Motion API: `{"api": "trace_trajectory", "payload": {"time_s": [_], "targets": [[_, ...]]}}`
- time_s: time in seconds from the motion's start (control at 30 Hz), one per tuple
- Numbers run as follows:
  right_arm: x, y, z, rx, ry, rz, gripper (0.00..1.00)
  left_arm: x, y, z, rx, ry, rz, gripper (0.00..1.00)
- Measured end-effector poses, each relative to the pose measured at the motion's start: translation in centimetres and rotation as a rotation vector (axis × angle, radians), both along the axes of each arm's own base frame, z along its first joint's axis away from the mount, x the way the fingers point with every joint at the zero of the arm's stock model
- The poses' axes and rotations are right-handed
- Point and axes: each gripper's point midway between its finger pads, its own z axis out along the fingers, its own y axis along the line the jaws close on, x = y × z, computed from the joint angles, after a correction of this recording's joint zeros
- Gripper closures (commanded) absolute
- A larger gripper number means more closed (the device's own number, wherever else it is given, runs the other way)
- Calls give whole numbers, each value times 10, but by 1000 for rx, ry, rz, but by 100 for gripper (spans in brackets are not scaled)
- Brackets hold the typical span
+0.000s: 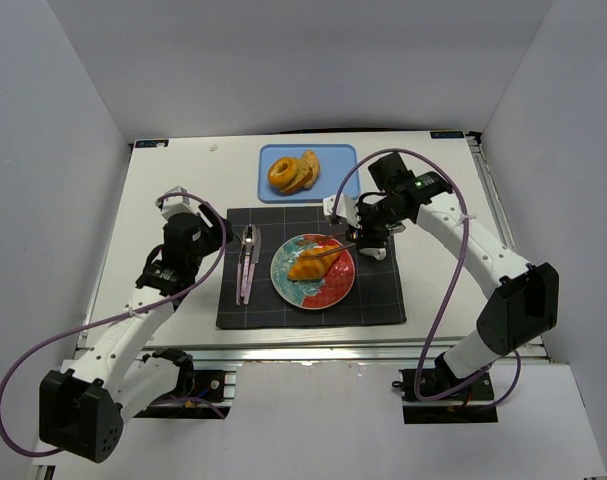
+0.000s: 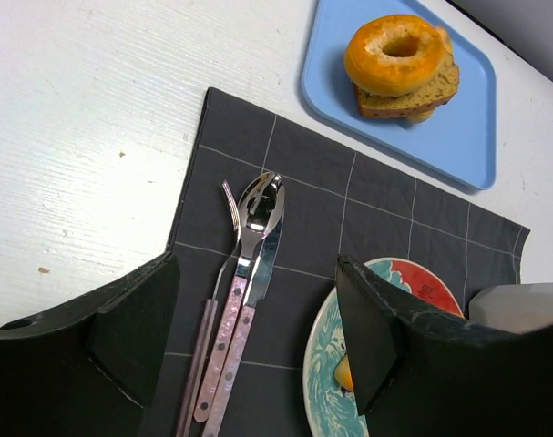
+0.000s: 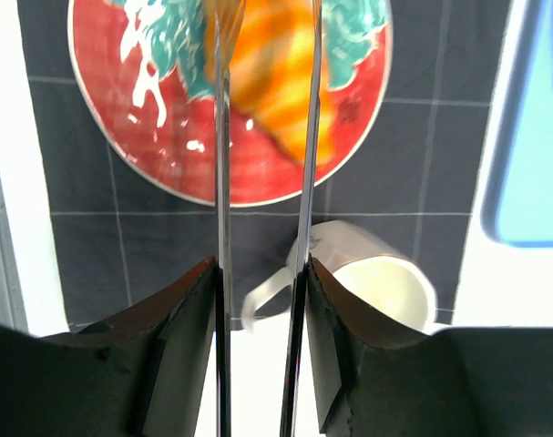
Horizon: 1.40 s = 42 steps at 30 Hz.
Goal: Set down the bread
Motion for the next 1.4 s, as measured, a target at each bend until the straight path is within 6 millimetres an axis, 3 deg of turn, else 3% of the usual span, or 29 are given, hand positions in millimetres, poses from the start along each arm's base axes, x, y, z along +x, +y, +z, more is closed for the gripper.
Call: {"api": "trace_trajectory", "payload": {"time_s": [0.27,0.4,0.6,0.83,0.93,1.07,1.4], "targets": [[5,8,17,46,-24,9,53,-1,1,2,-2,-7,2,21],[13,13,21,68,-52,-8,60,-1,1,3,-3,-9,2,21],[54,30,31,111,-184,-26,66,-1,1,3,-3,-9,2,21],[135,58,36,95,-355,-27,62,-1,1,3,-3,-9,2,21],[161,67,31,70,-408,-25,60,-1,1,3,-3,-9,3,21],[176,73,21,24,-445,-8,58,-1,1,3,-1,-10,6,21],[187,85,7,-29,-502,25,54,-1,2,3,0,-11,7,21]]}}
